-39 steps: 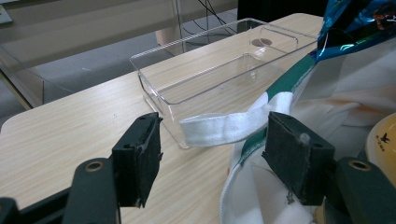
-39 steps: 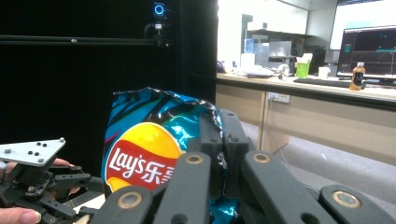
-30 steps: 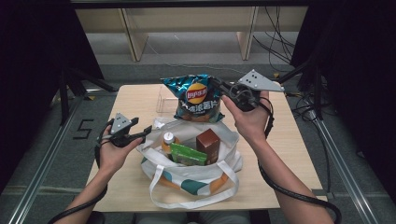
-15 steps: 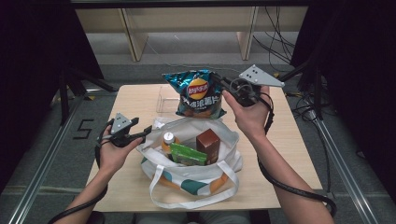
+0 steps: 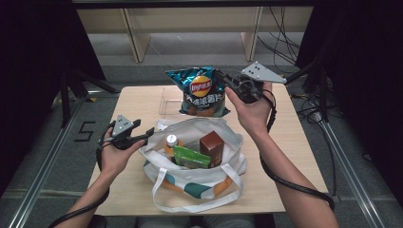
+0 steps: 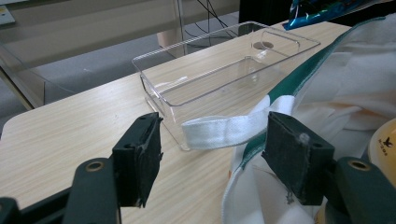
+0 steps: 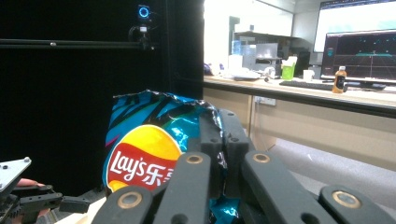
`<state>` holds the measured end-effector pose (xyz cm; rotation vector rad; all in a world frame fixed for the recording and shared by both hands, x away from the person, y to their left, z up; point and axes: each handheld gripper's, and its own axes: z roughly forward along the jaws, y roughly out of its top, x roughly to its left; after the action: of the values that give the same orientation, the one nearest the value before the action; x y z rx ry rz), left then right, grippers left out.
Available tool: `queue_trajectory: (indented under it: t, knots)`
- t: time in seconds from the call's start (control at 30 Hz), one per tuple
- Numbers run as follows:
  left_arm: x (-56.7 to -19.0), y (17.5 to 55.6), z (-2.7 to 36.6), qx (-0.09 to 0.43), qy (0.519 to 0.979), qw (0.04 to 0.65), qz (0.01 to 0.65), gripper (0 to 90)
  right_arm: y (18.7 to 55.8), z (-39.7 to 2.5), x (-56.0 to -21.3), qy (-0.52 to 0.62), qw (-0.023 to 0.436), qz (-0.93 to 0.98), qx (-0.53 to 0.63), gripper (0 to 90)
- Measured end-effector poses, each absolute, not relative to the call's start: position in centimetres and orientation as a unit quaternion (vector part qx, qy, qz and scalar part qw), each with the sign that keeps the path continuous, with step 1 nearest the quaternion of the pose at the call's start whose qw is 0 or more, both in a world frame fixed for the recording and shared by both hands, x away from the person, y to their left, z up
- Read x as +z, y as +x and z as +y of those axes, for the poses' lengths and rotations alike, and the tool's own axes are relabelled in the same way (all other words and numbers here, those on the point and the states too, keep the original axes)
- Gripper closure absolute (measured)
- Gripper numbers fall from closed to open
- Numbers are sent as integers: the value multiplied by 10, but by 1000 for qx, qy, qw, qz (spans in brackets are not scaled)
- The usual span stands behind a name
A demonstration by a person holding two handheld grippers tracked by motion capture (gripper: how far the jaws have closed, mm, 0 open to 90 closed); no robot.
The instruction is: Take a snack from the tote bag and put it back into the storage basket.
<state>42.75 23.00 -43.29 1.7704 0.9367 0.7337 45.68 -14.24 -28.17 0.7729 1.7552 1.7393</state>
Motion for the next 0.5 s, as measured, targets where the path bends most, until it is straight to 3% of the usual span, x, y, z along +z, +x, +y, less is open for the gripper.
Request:
queue_trajectory:
  t: [0.5]
  knots:
    - [-434,428,230,302,723,485,389,355,469,-138,-283,298,267,655,640,900]
